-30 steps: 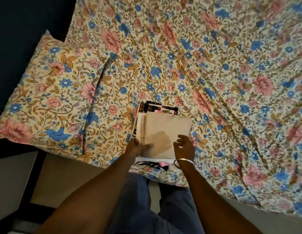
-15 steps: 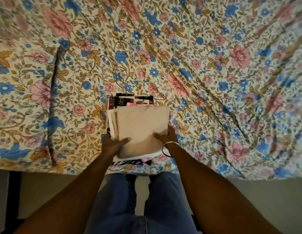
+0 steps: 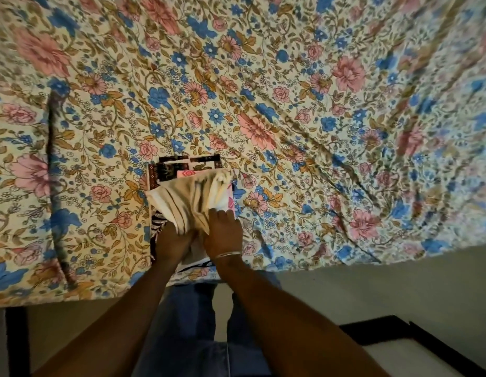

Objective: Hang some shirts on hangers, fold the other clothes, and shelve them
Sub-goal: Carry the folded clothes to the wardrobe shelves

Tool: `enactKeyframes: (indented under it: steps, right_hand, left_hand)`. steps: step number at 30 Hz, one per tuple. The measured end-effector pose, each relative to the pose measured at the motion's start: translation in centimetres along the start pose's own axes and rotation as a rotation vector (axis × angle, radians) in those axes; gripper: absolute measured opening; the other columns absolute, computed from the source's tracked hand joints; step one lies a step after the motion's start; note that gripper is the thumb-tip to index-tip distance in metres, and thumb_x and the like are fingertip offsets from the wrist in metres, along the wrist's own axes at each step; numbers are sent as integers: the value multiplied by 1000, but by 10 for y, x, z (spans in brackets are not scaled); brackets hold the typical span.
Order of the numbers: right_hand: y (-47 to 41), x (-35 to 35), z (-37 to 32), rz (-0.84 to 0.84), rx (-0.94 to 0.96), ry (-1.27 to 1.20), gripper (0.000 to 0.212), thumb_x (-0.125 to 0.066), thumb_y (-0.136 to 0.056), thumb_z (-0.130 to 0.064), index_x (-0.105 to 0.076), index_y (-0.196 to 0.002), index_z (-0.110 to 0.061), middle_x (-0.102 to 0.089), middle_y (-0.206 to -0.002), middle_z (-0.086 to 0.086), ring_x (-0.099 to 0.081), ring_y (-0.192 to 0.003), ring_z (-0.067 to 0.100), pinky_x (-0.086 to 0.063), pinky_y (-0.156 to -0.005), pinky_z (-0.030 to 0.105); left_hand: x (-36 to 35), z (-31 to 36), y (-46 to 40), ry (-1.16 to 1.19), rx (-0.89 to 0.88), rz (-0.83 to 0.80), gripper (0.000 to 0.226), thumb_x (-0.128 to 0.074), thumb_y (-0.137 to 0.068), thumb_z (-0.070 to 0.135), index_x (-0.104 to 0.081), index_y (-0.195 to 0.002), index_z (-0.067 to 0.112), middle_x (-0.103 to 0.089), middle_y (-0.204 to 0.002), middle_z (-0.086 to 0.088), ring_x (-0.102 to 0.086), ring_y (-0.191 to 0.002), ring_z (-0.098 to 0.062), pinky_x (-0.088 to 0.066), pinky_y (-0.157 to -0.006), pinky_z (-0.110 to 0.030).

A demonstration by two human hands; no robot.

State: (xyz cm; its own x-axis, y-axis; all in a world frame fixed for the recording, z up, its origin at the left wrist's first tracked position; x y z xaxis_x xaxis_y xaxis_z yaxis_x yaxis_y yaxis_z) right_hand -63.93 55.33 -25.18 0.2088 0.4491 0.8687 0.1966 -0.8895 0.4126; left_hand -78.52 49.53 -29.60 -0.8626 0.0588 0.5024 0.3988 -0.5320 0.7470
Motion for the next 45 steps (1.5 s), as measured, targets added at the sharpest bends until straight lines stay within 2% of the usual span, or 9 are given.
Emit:
enactKeyframes:
  steps: [6, 9, 13, 20, 25, 27, 30, 38, 45]
  right_hand:
    - [2, 4, 5, 43, 27, -110, 37, -66, -75, -28, -65, -112, -21, -50, -132, 16, -49, -125, 38, -44, -98, 48]
    - [-4, 2, 22, -104, -68, -369, 48, -76, -76, -15, -57, -119, -25, -25, -158, 14, -67, -93, 29, -48, -70, 26]
    - [-6, 22, 26, -113, -78, -582, 38, -70, -86, -16, -48, -116, -24, -69, -111, 5, -70, -84, 28, -49, -66, 28]
    - [6, 88, 20, 7, -17, -729, 36, -69, -84, -11, -55, -114, -23, -67, -92, -8, -66, -78, 21, -43, -60, 25]
    - [16, 144, -25, 16, 165, -724, 45, -66, -83, 1, -55, -125, -11, -58, -100, -17, -56, -93, 11, -42, -68, 15]
    - [23, 160, -60, -20, 291, -729, 47, -66, -81, 5, -55, -125, -8, -56, -99, -18, -55, -95, 10, -38, -67, 4]
    - [41, 174, -126, -115, 477, -719, 39, -63, -77, -15, -53, -114, -17, -59, -100, -5, -58, -92, 16, -41, -68, 24]
    - [170, 168, -321, -334, 1001, -601, 31, -69, -80, -28, -50, -104, -33, -64, -89, -16, -64, -78, 17, -48, -64, 33]
    - [332, 103, -429, -659, 1161, -511, 43, -80, -80, -33, -49, -106, -49, -71, -105, 5, -66, -100, 32, -52, -87, 40]
  left_hand:
    - [6, -12, -5, -68, 16, -20, 57, -78, -76, 57, -65, -112, 14, -73, -98, -17, -69, -90, -36, -56, -78, -41]
    - [6, 7, 12, -103, -47, -22, 48, -76, -90, 28, -61, -128, 3, -67, -121, -21, -62, -111, -40, -42, -82, -34]
    - [11, 43, 50, -233, -204, 21, 40, -71, -93, 32, -61, -122, 6, -68, -109, -18, -65, -102, -38, -40, -74, -34]
    - [43, 93, 109, -188, -384, 99, 67, -55, -89, 48, -47, -148, 17, -61, -136, -11, -60, -119, -34, -50, -95, -39]
    - [110, 101, 148, -61, -435, 217, 68, -68, -95, 29, -38, -154, 13, -46, -154, -6, -46, -139, -26, -31, -104, -20]
    - [144, 83, 165, 23, -401, 305, 72, -65, -93, 36, -36, -155, 13, -43, -156, -6, -44, -142, -26, -32, -107, -23]
    - [189, 55, 197, 116, -342, 453, 69, -67, -96, 31, -35, -156, 19, -42, -158, -1, -46, -141, -24, -37, -104, -23]
    - [292, -82, 333, 439, -76, 998, 83, -53, -72, 63, -47, -149, 34, -59, -143, 0, -59, -126, -22, -49, -102, -34]
    - [330, -194, 470, 565, 126, 1246, 50, -62, -93, 37, -51, -140, 50, -66, -132, 9, -61, -119, -15, -47, -97, -24]
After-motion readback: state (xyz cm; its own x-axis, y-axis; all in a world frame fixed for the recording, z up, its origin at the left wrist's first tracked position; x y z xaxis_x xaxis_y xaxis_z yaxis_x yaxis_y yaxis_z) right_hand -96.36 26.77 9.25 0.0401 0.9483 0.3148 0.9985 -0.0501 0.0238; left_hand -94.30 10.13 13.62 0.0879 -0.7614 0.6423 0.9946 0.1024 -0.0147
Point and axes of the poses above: each hand's wrist, its own y-axis away from the middle knuckle, its own x-axis out of the back of the hand, z = x × y, the point moved 7 cm from there along -y, towards the middle knuckle
